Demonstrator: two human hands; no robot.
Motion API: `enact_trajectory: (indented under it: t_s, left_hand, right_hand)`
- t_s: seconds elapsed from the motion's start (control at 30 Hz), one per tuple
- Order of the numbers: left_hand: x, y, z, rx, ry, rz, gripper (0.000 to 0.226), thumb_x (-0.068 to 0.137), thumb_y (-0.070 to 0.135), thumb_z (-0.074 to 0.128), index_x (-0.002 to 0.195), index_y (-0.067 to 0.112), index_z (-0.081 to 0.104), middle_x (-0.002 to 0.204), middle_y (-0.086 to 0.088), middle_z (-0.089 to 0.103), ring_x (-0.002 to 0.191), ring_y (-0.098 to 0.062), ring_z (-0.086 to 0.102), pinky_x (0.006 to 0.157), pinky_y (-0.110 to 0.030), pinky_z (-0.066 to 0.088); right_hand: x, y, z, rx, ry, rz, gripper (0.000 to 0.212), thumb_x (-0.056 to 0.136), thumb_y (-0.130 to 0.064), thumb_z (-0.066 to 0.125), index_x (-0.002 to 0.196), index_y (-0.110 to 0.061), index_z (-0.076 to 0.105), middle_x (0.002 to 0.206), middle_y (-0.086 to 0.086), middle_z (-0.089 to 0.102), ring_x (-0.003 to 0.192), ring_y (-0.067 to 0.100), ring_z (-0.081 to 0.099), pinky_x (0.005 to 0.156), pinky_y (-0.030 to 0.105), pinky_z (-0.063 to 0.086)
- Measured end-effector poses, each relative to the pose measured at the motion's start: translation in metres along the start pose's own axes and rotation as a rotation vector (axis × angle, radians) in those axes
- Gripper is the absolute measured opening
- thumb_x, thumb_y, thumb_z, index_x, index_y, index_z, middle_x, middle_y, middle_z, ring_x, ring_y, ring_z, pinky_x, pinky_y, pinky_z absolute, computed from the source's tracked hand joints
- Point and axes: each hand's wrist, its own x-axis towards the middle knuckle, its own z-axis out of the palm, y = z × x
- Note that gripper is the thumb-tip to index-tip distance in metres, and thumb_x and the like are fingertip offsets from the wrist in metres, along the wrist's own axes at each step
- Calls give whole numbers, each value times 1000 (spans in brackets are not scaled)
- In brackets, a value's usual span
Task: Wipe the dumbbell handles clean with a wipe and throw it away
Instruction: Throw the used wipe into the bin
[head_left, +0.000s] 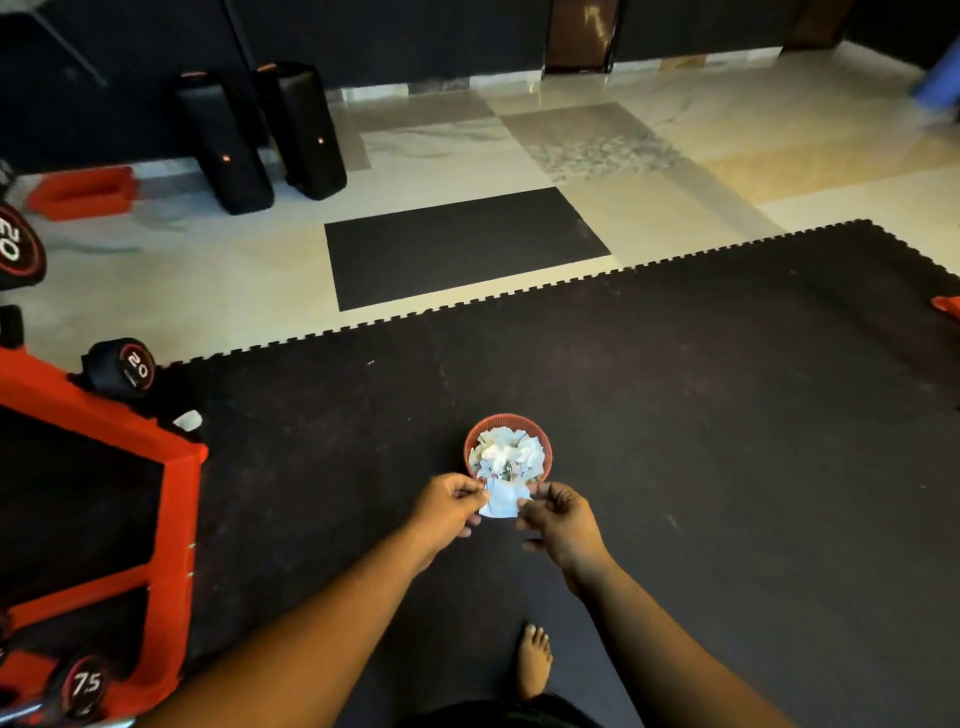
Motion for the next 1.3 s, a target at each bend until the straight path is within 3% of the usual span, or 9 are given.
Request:
enact_trajectory:
  t_s: [0.2, 0.47, 0.6, 0.73, 0.87, 0.97, 1.13, 1.2, 1.3]
  left_hand:
    - [59, 28, 28, 17, 75, -14, 10, 97, 14, 68, 107, 15, 68, 96, -4, 73, 72, -12, 65, 61, -24, 51]
    - [127, 42, 38, 8, 82, -102, 16, 96, 15, 70, 112, 13, 68, 95, -3, 73, 74, -12, 66, 62, -26, 53]
    - [169, 44, 34, -8, 58, -157, 16, 96, 15, 70, 111, 16, 68, 97, -2, 73, 78, -13, 67, 63, -27, 54]
    - [221, 45, 27, -6, 21, -175, 15, 96, 13, 70, 111, 14, 68, 93, -3, 71, 73, -13, 65, 59, -25, 51]
    - [270, 40, 17, 19, -40, -231, 10, 95, 15, 71, 103, 20, 68, 95, -7, 72, 74, -15, 67, 59, -26, 51]
    - [305, 34, 16, 45, -77, -277, 9, 95, 15, 71, 103, 17, 69, 89, -5, 72, 69, -15, 66, 57, -26, 50]
    - [361, 17, 27, 58, -84, -336, 4, 94, 11, 71, 97, 14, 69, 87, -10, 71, 61, -15, 61, 56, -25, 48]
    - [384, 3, 37, 79, -79, -362, 7, 95, 13, 71, 101, 11, 69, 86, -8, 71, 67, -17, 64, 60, -26, 51]
    - [418, -20, 54, 84, -82, -387, 11, 96, 15, 70, 107, 14, 69, 110, -11, 73, 99, -26, 70, 79, -35, 57]
  right_hand:
    - [72, -24, -33, -25, -73, 38, 10, 95, -12, 65, 102, -12, 58, 75, 13, 63, 58, 15, 58, 56, 32, 50]
    - [145, -38, -48, -84, -65, 105, 16, 95, -15, 67, 107, -8, 60, 74, 10, 68, 64, 18, 63, 59, 34, 55]
    - [181, -43, -45, -100, -38, 156, 18, 95, -17, 68, 109, -10, 59, 77, 10, 70, 67, 19, 66, 59, 33, 57]
    - [224, -46, -35, -154, 21, 173, 15, 93, -15, 70, 103, -18, 60, 88, 6, 73, 73, 22, 71, 66, 43, 60]
    - [271, -49, -25, -266, 55, 229, 12, 94, -17, 68, 101, -23, 60, 100, 7, 72, 81, 27, 74, 61, 39, 62]
    - [305, -46, -22, -327, 64, 292, 12, 95, -16, 67, 99, -25, 61, 100, 5, 72, 82, 25, 73, 60, 38, 62]
    - [363, -18, -22, -353, 82, 375, 13, 93, -16, 70, 98, -26, 63, 90, 1, 74, 73, 25, 74, 63, 48, 63]
    - [390, 2, -24, -332, 89, 408, 15, 92, -15, 70, 96, -27, 63, 89, 0, 74, 71, 24, 74, 64, 52, 62]
    - [430, 32, -30, -307, 81, 463, 15, 92, -14, 70, 104, -23, 64, 92, 2, 75, 72, 23, 75, 65, 53, 62]
